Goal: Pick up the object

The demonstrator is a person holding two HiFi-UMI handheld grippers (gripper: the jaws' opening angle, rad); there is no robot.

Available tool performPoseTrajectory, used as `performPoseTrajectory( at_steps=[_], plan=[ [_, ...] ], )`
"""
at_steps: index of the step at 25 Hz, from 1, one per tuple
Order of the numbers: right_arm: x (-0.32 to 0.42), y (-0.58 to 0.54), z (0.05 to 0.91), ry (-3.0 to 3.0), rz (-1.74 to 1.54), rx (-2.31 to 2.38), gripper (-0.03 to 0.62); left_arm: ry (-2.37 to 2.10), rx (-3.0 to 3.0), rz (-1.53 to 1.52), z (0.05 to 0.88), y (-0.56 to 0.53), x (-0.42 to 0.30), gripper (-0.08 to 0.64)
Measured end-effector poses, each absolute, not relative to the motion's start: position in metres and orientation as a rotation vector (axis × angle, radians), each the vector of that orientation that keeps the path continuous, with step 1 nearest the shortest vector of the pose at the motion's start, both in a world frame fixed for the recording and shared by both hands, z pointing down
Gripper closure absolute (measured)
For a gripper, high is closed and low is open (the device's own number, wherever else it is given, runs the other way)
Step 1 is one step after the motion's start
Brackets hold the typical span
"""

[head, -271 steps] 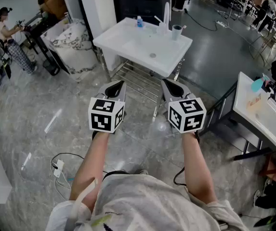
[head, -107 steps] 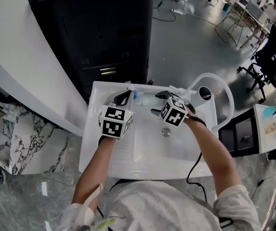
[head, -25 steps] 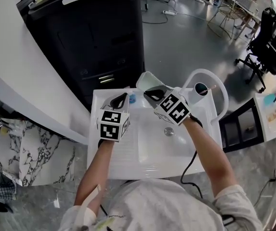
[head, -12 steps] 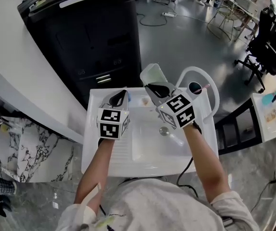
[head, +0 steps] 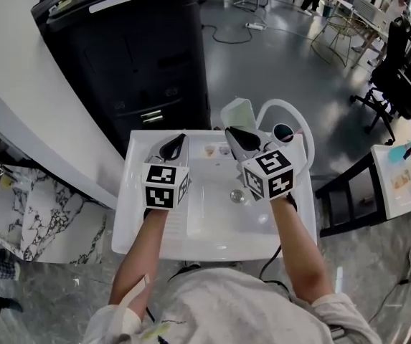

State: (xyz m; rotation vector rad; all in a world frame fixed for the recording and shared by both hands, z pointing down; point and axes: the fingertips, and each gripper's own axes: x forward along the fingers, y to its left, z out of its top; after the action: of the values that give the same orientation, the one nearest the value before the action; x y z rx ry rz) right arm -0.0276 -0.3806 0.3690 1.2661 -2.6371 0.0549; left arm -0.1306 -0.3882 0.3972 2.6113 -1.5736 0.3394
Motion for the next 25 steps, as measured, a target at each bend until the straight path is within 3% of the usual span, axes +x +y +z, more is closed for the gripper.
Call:
performPoseTrajectory(
  at_steps=[25],
  plan=[
    [-0.013,-0.372,0.380,-2.646,0.130,1.342,0.583,-1.654,2.556,0.362,0.396,-0.369,-0.143,0.560]
  ],
)
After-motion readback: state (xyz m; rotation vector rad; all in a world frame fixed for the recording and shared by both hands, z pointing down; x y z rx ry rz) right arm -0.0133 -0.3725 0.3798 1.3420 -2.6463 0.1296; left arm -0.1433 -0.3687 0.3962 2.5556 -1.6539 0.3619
